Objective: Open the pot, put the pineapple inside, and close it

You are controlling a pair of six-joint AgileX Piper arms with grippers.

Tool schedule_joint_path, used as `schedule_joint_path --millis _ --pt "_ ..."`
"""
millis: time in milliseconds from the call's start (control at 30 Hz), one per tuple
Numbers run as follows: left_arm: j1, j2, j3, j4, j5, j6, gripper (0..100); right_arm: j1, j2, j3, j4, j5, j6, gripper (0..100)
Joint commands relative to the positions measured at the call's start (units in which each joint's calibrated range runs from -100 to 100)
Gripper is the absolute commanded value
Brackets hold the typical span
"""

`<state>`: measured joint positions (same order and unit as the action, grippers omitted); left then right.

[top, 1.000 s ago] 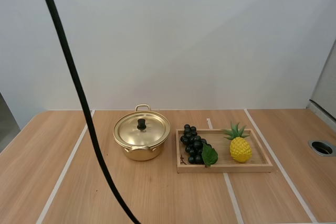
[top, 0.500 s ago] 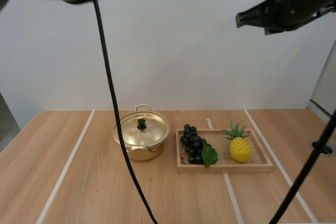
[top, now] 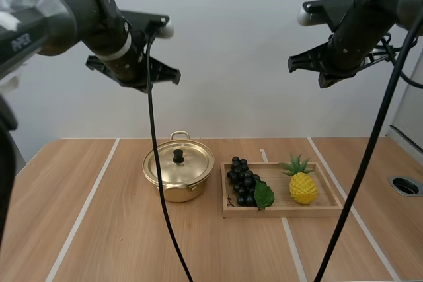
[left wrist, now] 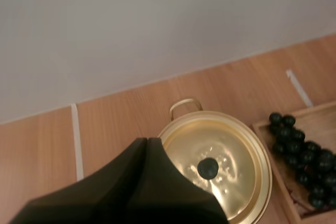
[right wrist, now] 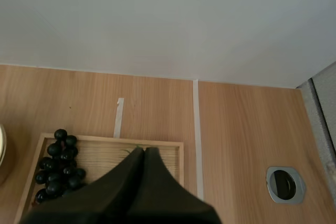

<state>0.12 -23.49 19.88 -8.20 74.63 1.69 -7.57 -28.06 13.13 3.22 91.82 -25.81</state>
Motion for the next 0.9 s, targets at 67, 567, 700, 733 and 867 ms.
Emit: schedule_joint_path --millis 67,567,700,733,867 --pt "-0.12 12.22 -0.18 -1.03 12.80 4.79 0 -0.22 1.38 5.90 0.10 -6.59 0.09 0" --pt "-0.13 22.46 -0.18 -7.99 14.28 14.38 0 -0.22 3.55 17.62 -0.46 -25.17 0.09 0" --pt "-0.17 23.86 -0.18 -7.86 14.69 18.27 0 -0.22 3.55 18.02 -0.46 -25.98 -0.52 0" --pt "-0.17 23.96 -0.18 -7.86 14.69 18.78 3 -0.22 3.55 18.02 -0.46 -26.20 -0.62 0" --pt "-0.17 24.13 -0.18 -7.97 14.69 20.40 39 -0.22 3.55 18.02 -0.46 -26.43 -0.61 0"
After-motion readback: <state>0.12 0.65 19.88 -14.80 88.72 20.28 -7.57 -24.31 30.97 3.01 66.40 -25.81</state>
